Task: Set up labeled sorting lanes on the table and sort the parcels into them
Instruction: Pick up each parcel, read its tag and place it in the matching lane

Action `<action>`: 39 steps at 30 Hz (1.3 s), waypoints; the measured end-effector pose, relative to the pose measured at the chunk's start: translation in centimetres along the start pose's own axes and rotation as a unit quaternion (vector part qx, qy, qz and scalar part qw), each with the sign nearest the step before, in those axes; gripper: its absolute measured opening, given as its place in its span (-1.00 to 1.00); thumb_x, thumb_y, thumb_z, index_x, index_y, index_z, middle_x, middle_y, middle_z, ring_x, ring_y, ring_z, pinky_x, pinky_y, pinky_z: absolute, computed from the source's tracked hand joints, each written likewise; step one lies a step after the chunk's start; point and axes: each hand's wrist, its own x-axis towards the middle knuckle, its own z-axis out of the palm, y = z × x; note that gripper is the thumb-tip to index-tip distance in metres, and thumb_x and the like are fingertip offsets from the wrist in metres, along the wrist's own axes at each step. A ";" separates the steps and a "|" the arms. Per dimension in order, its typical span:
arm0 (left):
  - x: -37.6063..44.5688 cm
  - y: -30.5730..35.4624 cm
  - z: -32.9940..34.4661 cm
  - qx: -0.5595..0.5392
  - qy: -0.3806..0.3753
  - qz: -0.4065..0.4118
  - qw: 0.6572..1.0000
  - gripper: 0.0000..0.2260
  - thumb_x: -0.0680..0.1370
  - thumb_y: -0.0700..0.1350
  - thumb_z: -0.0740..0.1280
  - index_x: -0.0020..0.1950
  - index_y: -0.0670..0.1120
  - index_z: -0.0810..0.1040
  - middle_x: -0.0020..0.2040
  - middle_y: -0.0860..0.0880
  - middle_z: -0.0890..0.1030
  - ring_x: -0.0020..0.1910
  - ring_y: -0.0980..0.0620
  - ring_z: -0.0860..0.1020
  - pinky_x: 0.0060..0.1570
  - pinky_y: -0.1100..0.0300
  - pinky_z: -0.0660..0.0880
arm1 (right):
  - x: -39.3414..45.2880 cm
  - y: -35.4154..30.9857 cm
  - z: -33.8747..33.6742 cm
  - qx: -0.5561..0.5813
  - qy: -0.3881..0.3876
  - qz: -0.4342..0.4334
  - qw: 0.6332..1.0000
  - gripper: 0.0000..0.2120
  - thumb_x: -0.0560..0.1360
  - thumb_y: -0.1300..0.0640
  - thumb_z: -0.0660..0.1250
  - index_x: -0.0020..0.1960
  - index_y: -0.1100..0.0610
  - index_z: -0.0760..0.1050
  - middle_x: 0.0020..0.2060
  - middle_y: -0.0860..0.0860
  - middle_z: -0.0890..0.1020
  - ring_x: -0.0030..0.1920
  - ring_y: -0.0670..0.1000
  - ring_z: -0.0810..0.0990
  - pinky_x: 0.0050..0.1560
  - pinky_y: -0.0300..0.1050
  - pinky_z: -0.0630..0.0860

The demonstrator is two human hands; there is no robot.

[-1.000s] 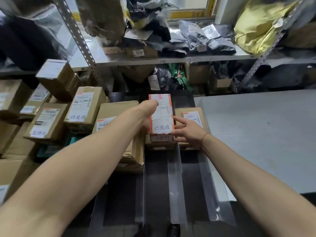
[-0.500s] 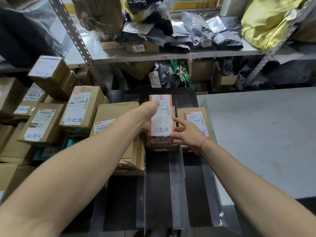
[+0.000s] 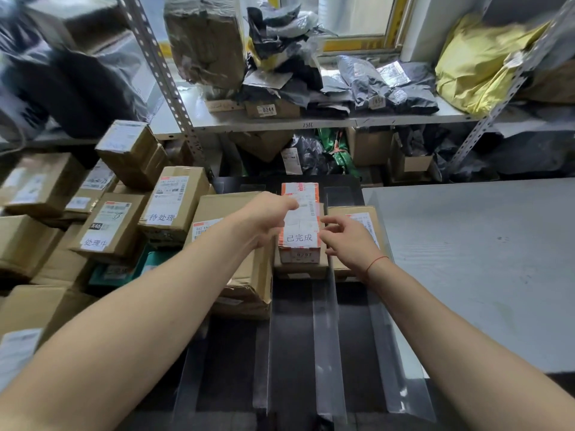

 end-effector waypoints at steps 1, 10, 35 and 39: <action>-0.7 -0.4 -0.4 0.044 0.015 0.038 0.998 -0.78 0.71 -0.15 0.30 0.33 -0.14 0.59 0.29 -0.10 0.68 0.15 -0.06 0.69 -0.12 0.09 0.71 | -0.5 -0.4 -0.1 -0.006 0.004 -0.016 1.000 -0.65 0.65 0.10 0.38 0.42 0.05 0.53 0.21 0.01 0.69 0.14 0.02 0.68 0.10 0.10 0.72; -10.0 -6.1 -7.1 0.458 0.208 0.262 0.823 -0.74 0.66 -0.07 0.34 0.32 -0.05 0.66 0.26 -0.03 0.68 0.25 -0.06 0.60 0.25 0.04 0.53 | -5.7 -4.7 3.2 -0.161 0.001 -0.180 0.970 -0.75 0.65 0.11 0.35 0.30 0.07 0.62 0.04 -0.06 0.68 0.06 -0.04 0.65 0.14 -0.05 0.63; -22.3 -25.5 -43.6 0.390 0.245 0.221 0.860 -0.72 0.64 0.02 0.37 0.32 -0.02 0.63 0.26 0.01 0.65 0.28 -0.06 0.55 0.27 0.02 0.51 | -17.1 -14.9 39.0 -0.260 -0.043 -0.232 0.937 -0.75 0.56 0.13 0.43 0.24 0.03 0.66 0.03 -0.06 0.71 0.04 -0.05 0.68 0.17 0.08 0.64; -21.4 -26.7 -46.7 0.393 0.261 0.199 0.859 -0.68 0.67 0.04 0.34 0.41 0.00 0.59 0.34 0.02 0.62 0.33 -0.02 0.52 0.30 0.10 0.45 | -15.7 -16.7 43.2 -0.264 -0.072 -0.238 0.932 -0.73 0.56 0.13 0.44 0.26 0.03 0.66 0.03 -0.07 0.72 0.05 -0.07 0.67 0.22 -0.02 0.61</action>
